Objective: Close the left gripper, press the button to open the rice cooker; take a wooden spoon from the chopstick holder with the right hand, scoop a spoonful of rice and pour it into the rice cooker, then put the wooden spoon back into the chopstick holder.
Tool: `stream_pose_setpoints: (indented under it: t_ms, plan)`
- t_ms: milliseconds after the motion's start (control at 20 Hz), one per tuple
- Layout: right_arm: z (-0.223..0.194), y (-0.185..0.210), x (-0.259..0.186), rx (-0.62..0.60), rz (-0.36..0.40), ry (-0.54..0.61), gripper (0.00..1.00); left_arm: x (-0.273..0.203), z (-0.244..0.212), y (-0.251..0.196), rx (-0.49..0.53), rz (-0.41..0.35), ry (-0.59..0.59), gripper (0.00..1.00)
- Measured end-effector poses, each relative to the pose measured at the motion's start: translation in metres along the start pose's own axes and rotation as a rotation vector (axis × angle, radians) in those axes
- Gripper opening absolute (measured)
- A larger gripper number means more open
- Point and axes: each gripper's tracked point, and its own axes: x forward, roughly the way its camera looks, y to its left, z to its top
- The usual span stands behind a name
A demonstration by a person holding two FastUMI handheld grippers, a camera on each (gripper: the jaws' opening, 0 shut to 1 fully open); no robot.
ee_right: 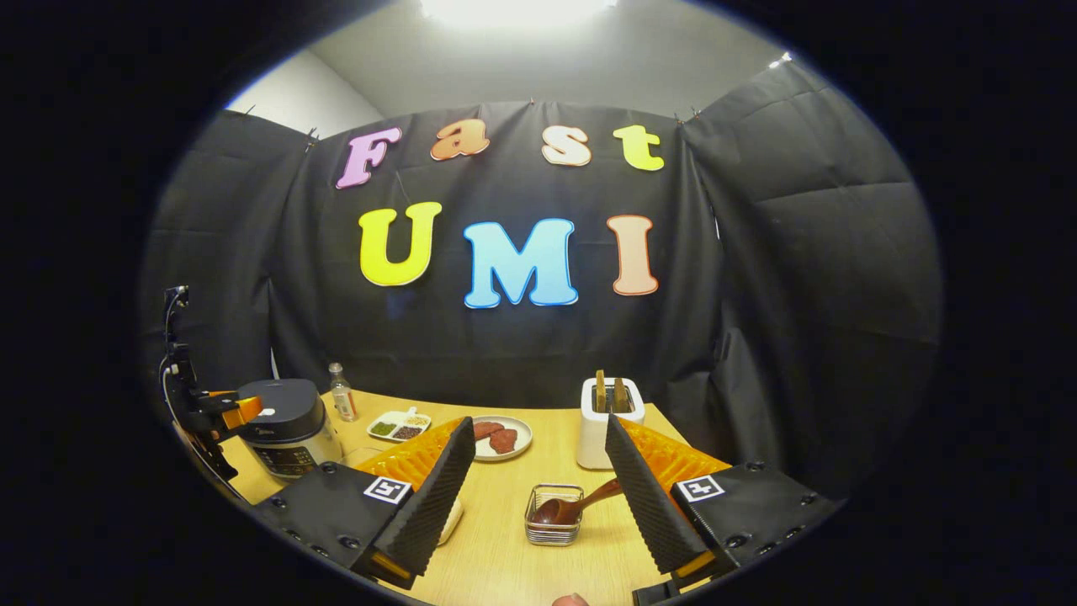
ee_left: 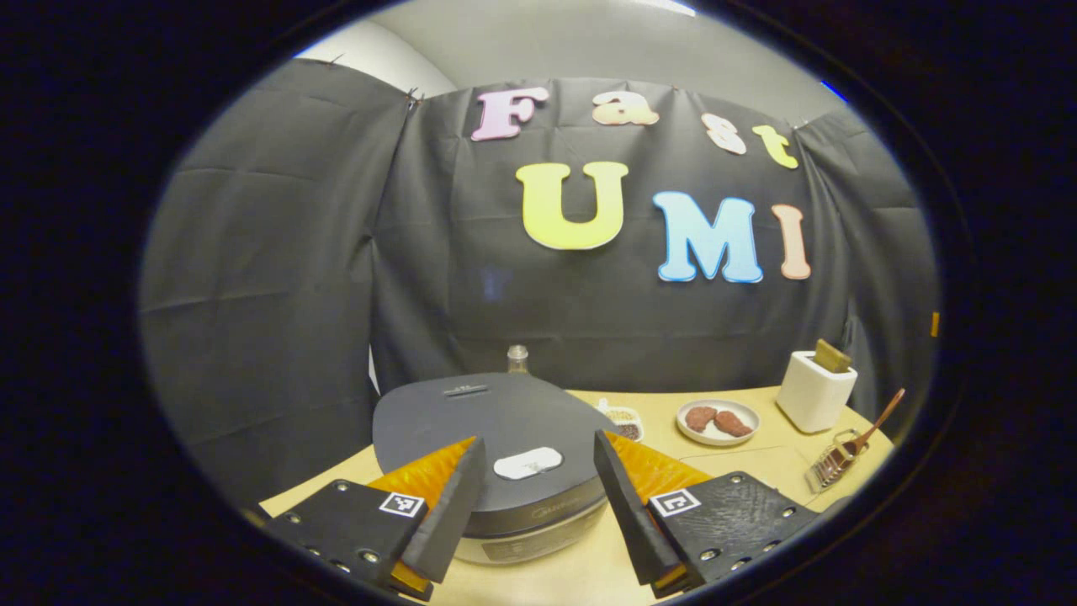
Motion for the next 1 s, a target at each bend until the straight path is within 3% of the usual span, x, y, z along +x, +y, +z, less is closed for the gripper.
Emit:
stream_pose_setpoints:
  t_ms: [500, 600, 650, 1000]
  plan:
    - [0.038, 0.009, -0.036, -0.056, 0.149, -0.136, 0.98, -0.125, 0.098, -0.077, 0.041, -0.056, -0.179, 0.81]
    - [0.041, 0.013, -0.041, -0.039, 0.152, -0.152, 0.94, -0.135, 0.111, -0.081, 0.045, -0.067, -0.203, 0.81]
    - [0.042, 0.013, -0.043, -0.031, 0.148, -0.155, 0.98, -0.138, 0.116, -0.084, 0.046, -0.079, -0.213, 0.81]
    - [0.04, 0.025, -0.057, 0.03, 0.099, -0.15, 0.98, -0.162, 0.117, -0.063, 0.07, -0.113, -0.229, 0.81]
